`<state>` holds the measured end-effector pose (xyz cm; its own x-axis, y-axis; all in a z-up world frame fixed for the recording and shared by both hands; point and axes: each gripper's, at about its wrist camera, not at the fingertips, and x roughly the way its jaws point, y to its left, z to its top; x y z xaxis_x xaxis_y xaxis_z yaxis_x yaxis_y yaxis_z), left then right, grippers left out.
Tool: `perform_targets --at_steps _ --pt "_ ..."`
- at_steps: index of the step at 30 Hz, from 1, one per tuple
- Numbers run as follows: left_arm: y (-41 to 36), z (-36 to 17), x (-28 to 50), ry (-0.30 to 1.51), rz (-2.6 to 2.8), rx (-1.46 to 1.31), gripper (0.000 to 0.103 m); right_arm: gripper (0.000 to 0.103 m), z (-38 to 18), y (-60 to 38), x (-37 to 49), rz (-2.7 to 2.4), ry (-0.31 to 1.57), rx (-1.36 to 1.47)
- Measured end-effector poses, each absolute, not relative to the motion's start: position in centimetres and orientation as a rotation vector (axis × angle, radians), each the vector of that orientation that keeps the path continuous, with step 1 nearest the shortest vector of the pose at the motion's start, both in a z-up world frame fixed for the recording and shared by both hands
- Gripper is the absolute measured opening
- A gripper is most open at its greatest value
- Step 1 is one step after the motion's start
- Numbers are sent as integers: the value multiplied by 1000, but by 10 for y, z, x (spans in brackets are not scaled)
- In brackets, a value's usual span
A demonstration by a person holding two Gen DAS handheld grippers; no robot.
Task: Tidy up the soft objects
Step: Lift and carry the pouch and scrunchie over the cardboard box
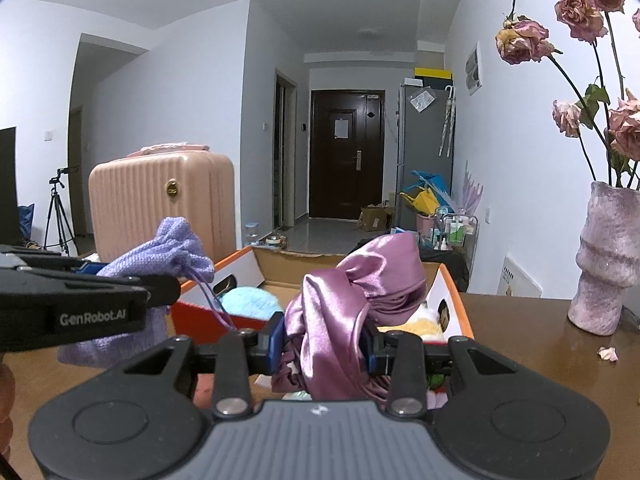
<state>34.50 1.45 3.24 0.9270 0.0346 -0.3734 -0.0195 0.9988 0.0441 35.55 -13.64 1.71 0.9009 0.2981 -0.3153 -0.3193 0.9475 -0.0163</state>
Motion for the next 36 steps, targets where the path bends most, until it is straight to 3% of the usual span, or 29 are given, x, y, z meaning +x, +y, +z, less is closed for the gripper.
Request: perform_targets --at_steps 36 --pt "6 33 475 359 73 19 35 36 18 -140 483 299 302 -82"
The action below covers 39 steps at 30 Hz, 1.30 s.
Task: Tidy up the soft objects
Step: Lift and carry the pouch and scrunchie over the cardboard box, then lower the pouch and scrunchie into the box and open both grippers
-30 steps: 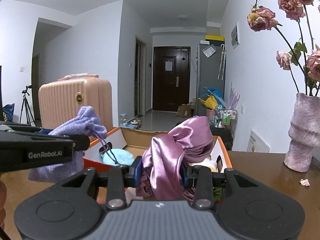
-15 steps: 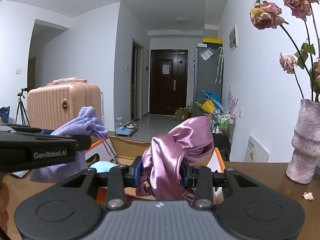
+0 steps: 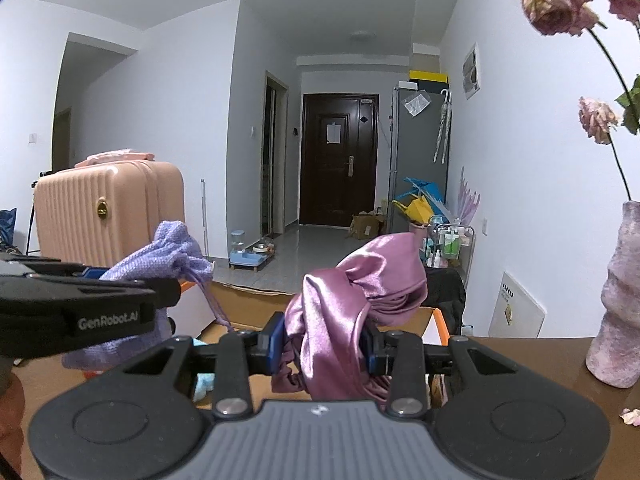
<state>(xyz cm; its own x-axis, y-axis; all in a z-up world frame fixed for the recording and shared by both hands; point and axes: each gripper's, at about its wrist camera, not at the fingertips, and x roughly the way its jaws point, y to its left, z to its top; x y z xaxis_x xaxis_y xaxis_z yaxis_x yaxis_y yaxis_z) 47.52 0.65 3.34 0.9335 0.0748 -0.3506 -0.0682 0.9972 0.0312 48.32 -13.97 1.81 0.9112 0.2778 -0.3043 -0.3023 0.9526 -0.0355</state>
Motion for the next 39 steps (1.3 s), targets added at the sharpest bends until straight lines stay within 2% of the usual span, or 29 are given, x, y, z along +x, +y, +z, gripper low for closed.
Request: perform_targets --at_steps 20,23,25,26,28,29,30,31,32,33,35,39 --pt "24 3 517 442 128 -28 36 39 1 -135 524 275 370 -80" --pt "26 3 514 432 124 -42 45 47 0 -135 526 279 386 -74" --pt "27 5 515 425 132 -49 56 48 -1 -136 526 272 387 -70" --pt "28 5 515 422 142 -55 59 50 1 -137 527 267 387 -70" --pt "29 5 514 413 161 -63 73 66 1 -138 527 260 383 -62" --pt "30 6 514 408 172 -68 77 78 1 -139 526 251 375 -60" --pt "31 6 514 403 180 -73 86 86 1 -140 525 245 368 -59" --pt "32 6 513 398 191 -77 96 89 2 -141 525 240 361 -57" --pt "32 7 512 393 206 -79 101 93 3 -142 525 236 357 -55" --pt "33 7 511 382 219 -79 102 99 3 -142 525 231 356 -53" --pt "32 8 509 366 229 -68 103 103 3 -143 524 222 349 -49" --pt "33 8 508 368 232 -66 103 103 2 -143 523 216 347 -55"
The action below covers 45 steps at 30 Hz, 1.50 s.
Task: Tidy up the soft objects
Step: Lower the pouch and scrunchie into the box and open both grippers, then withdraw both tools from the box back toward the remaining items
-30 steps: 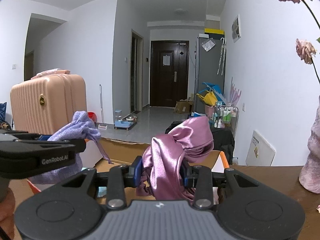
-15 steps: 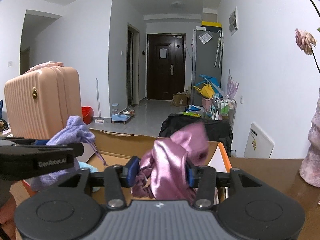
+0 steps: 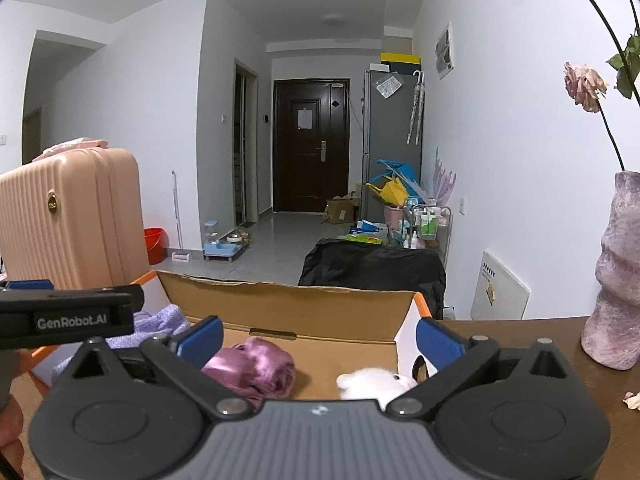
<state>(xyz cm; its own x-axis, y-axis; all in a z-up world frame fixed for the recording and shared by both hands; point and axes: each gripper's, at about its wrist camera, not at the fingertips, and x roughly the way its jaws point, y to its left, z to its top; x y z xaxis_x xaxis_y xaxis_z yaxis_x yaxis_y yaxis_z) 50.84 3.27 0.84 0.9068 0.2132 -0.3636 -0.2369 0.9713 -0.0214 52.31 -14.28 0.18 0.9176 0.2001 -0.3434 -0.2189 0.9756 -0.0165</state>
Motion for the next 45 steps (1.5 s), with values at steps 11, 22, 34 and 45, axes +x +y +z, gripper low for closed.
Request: perform_targets --at_steps 11,22,34,45 --pt "34 7 513 385 241 -79 103 103 1 -138 516 211 340 -74" --pt "35 9 501 376 248 -77 103 103 4 -139 496 203 312 -88" --pt "28 16 475 347 230 -52 103 103 7 -144 469 198 296 -92" --pt "24 16 442 342 225 -36 103 103 10 -151 436 185 289 -79"
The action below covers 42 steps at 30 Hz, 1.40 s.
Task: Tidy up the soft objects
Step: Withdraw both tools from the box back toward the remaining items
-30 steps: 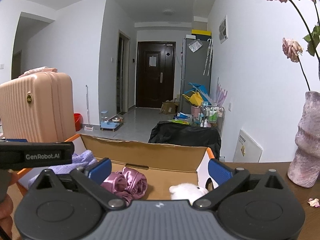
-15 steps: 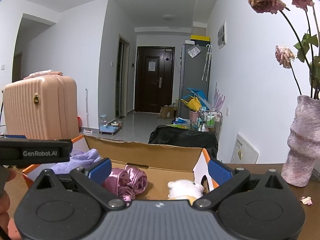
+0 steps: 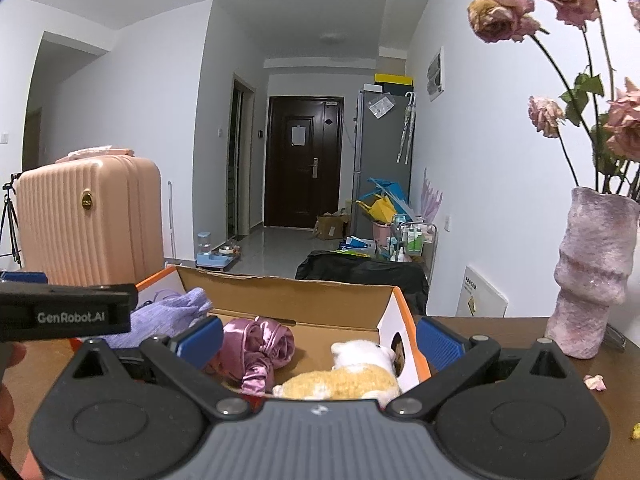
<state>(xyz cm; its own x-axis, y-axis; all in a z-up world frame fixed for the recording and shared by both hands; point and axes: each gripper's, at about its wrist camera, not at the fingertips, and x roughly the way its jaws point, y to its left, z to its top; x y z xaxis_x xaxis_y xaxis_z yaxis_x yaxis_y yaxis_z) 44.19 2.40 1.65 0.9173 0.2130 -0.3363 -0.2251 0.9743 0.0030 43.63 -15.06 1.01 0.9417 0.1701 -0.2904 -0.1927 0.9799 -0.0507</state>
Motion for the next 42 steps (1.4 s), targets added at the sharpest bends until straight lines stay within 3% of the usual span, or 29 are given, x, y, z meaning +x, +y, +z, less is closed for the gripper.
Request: perform_targets --at_steps 42 --pt "25 -2 276 383 190 51 103 103 -9 -158 274 193 357 -87"
